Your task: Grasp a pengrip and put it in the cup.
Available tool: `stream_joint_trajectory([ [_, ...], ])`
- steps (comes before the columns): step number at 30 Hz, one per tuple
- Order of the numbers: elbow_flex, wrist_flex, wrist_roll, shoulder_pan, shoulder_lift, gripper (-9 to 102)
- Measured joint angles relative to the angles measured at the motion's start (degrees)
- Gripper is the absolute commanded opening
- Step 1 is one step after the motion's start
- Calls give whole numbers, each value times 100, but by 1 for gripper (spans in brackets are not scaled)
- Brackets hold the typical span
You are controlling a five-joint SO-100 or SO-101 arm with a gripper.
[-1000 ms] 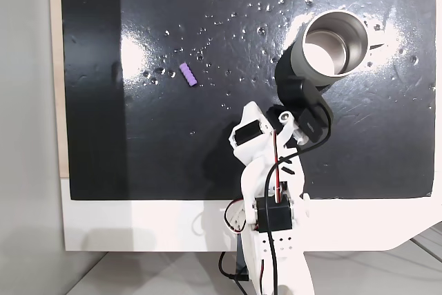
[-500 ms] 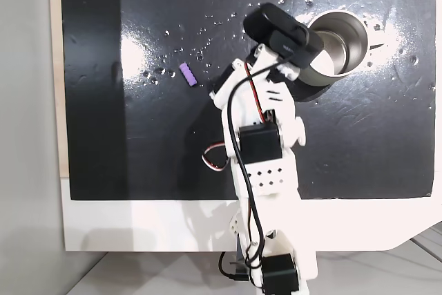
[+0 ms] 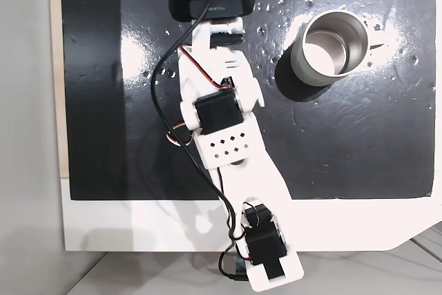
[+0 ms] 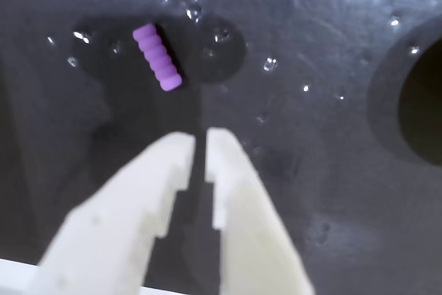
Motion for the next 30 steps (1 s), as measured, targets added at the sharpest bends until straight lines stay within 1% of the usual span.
stream_joint_trajectory([
  [4, -88, 35, -352, -62, -439, 1],
  [11, -976, 545, -422, -501, -1441, 18],
  [14, -1494, 888, -422, -571, -1934, 19],
  [17, -1600, 1028, -422, -642, -2145, 19],
  [22, -1600, 1046, -439, -791, -2347, 18],
  [30, -1521, 712, -571, -765, -2795, 19],
])
